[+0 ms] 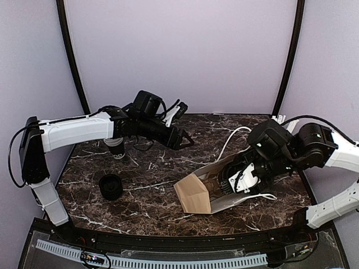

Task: Pack the takeout coffee

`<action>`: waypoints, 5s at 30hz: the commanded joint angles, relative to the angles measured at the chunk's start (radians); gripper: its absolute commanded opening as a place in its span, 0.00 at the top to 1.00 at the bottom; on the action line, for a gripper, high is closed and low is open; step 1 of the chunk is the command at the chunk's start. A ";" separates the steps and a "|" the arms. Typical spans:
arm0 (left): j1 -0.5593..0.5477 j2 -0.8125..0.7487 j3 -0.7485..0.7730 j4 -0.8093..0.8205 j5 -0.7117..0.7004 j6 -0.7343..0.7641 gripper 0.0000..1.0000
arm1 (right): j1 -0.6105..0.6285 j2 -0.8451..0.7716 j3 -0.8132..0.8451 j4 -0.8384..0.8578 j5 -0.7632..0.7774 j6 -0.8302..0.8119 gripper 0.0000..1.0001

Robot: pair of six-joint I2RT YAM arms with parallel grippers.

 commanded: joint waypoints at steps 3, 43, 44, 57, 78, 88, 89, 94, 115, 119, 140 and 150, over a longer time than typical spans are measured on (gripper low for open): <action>-0.003 -0.002 0.005 0.051 0.049 -0.005 0.27 | 0.011 -0.051 -0.072 0.029 -0.066 -0.105 0.66; 0.034 0.597 0.444 0.160 0.359 -0.065 0.27 | -0.161 -0.047 -0.231 0.424 -0.256 -0.046 0.68; 0.033 0.601 0.445 0.168 0.364 -0.065 0.27 | -0.162 -0.050 -0.232 0.418 -0.241 -0.049 0.68; 0.021 0.695 0.453 0.299 0.461 -0.148 0.27 | -0.162 -0.106 -0.273 0.386 -0.165 -0.114 0.65; 0.072 0.225 0.463 -0.297 -0.093 0.069 0.28 | -0.202 -0.078 -0.251 0.427 -0.197 -0.057 0.64; -0.146 -0.026 0.663 -0.680 -0.017 0.077 0.29 | -0.205 -0.041 -0.215 0.421 -0.209 -0.053 0.63; -0.167 -0.012 0.682 -0.725 0.001 0.061 0.29 | -0.205 -0.037 -0.213 0.418 -0.208 -0.055 0.63; -0.280 0.056 0.776 -0.868 -0.010 0.050 0.31 | -0.203 -0.019 -0.203 0.416 -0.199 -0.050 0.63; -0.386 0.185 0.876 -0.968 -0.225 0.057 0.47 | -0.181 0.021 -0.186 0.412 -0.175 -0.017 0.62; -0.393 0.200 0.876 -0.941 -0.193 0.073 0.51 | -0.180 0.019 -0.195 0.422 -0.170 -0.009 0.62; -0.443 0.214 0.865 -0.973 -0.294 0.094 0.57 | -0.181 0.013 -0.197 0.416 -0.164 0.005 0.62; -0.462 0.223 0.841 -0.908 -0.321 0.181 0.99 | -0.180 -0.043 -0.234 0.415 -0.159 0.041 0.64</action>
